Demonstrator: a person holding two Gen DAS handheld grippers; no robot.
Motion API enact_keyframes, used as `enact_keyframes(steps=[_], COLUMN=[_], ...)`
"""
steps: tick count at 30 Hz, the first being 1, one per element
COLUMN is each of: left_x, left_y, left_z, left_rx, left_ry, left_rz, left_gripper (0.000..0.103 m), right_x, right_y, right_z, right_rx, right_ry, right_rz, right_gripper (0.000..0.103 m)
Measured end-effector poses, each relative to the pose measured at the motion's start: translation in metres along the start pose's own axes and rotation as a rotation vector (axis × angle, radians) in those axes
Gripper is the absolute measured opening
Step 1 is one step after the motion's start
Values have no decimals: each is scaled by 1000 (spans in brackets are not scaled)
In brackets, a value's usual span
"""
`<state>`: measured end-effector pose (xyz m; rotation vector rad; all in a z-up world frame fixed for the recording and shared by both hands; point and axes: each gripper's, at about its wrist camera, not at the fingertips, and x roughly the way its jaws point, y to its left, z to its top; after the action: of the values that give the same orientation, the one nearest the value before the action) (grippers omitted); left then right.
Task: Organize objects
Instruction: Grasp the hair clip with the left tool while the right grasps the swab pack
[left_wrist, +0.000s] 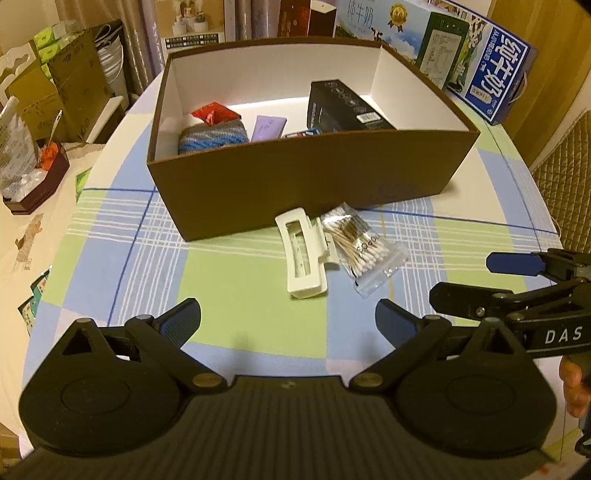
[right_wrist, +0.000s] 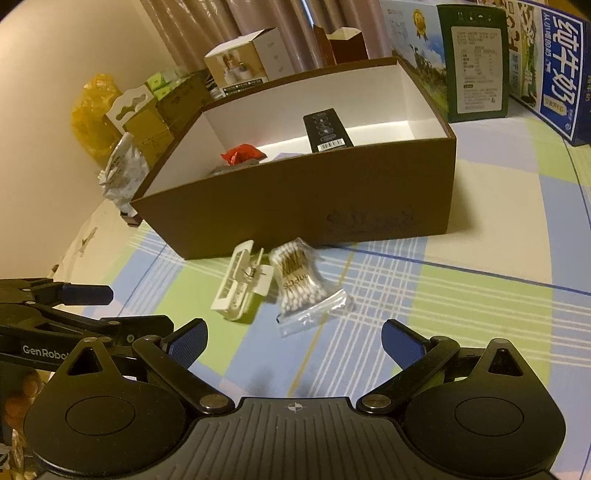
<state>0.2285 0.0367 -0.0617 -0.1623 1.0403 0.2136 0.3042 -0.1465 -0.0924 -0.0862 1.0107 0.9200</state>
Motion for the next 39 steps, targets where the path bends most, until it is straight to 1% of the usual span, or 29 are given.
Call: enact_keyframes(steps=[5, 9, 13, 16, 19, 23, 27, 29, 30, 32, 33, 34, 37, 39], left_x=[14, 26, 39, 50, 59, 73, 88, 94, 96, 96, 95, 94, 90, 86], left_y=[1, 2, 2, 4, 5, 9, 10, 10, 11, 15, 18, 22, 34, 45], left_z=[-3, -2, 4, 10, 17, 27, 35, 37, 38, 39, 38, 38, 35, 32], left_rx=[-7, -8, -7, -8, -2, 3, 10, 11, 6, -11, -21, -29, -63, -90], left_ry=[13, 17, 20, 25, 25, 20, 25, 31, 33, 34, 33, 30, 26, 22], left_rz=[1, 6, 10, 14, 14, 7, -8, -16, -19, -30, -37, -48, -57, -55], left_gripper=[99, 99, 98, 97, 95, 95, 90, 85, 80, 78, 75, 71, 64, 62], right_x=[8, 18, 30, 38, 46, 55, 64, 68, 70, 74, 77, 79, 87, 93], right_y=[-3, -5, -7, -10, -11, -13, -15, -14, -14, -13, -12, -10, -7, -3], right_z=[-3, -3, 0, 5, 10, 17, 23, 25, 25, 26, 27, 27, 28, 28], right_rx=[-3, -29, -46, -53, -58, -62, -70, -74, -76, -82, -86, -89, -102, -113], right_ry=[-6, -14, -21, -22, -18, -14, -5, 0, 2, 7, 11, 14, 24, 26], right_rz=[-8, -10, 0, -1, -2, -2, -6, -4, -2, 2, 6, 9, 17, 21], right_gripper=[98, 97, 84, 76, 70, 68, 66, 66, 66, 66, 66, 65, 63, 61])
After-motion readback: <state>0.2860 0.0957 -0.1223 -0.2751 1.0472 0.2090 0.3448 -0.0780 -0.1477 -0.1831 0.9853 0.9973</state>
